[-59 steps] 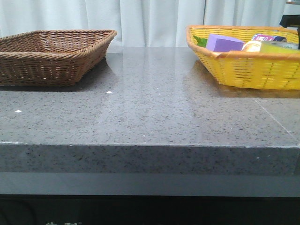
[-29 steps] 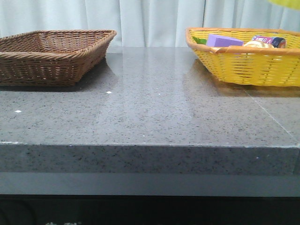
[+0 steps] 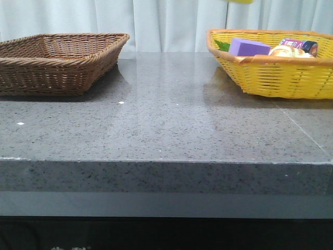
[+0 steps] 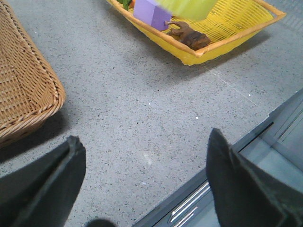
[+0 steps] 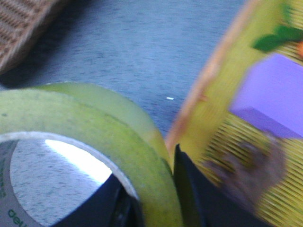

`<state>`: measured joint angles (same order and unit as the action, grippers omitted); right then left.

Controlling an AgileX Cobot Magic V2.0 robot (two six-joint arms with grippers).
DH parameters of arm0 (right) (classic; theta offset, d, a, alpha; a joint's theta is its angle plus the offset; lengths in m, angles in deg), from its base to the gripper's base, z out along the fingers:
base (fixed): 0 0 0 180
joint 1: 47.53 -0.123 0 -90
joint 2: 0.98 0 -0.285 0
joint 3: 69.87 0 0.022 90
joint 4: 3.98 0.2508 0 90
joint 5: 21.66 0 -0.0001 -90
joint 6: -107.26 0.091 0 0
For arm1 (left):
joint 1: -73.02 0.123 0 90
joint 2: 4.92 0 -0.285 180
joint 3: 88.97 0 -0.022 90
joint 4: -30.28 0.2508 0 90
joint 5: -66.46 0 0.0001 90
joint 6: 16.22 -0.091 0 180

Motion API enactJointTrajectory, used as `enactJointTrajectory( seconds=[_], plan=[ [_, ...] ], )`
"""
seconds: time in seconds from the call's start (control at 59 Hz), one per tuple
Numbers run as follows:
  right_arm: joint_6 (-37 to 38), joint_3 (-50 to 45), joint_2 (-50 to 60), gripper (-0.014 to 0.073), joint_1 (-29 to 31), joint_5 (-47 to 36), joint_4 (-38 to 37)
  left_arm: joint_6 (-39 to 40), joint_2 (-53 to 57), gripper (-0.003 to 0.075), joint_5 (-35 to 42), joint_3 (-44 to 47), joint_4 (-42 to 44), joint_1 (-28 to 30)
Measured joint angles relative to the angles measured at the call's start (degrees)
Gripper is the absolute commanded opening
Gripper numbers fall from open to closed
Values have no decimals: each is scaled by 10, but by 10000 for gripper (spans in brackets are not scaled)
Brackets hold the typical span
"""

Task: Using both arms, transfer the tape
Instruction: 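Carry the tape roll toward the brown basket and set it on the table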

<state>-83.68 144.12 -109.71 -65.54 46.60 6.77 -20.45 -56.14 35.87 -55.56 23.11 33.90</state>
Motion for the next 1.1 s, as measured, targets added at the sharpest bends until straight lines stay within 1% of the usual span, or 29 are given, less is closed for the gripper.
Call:
enactJointTrajectory(
  seconds=[0.051,0.153,0.373,0.509,0.797,0.865,0.967,1.035,1.103],
  plan=[
    [-1,0,-13,162,-24,-7,-1,0,0,526,0,0,0,0],
    [-2,0,-36,162,-54,-24,-2,0,0,526,0,0,0,0],
    [-11,0,-86,162,-96,-72,-20,0,0,526,0,0,0,0],
    [-21,0,-117,162,-111,-87,-46,0,0,526,0,0,0,0],
    [-25,0,-161,171,-113,-94,-103,0,0,526,0,0,0,0],
    [-25,0,-166,212,-113,-94,-108,0,0,526,0,0,0,0],
    [-25,0,-169,328,-113,-96,-108,0,0,526,0,0,0,0],
    [-25,0,-169,382,-113,-102,-108,0,0,526,0,0,0,0],
    [-25,0,-169,396,-113,-108,-108,0,0,526,0,0,0,0]
  ],
)
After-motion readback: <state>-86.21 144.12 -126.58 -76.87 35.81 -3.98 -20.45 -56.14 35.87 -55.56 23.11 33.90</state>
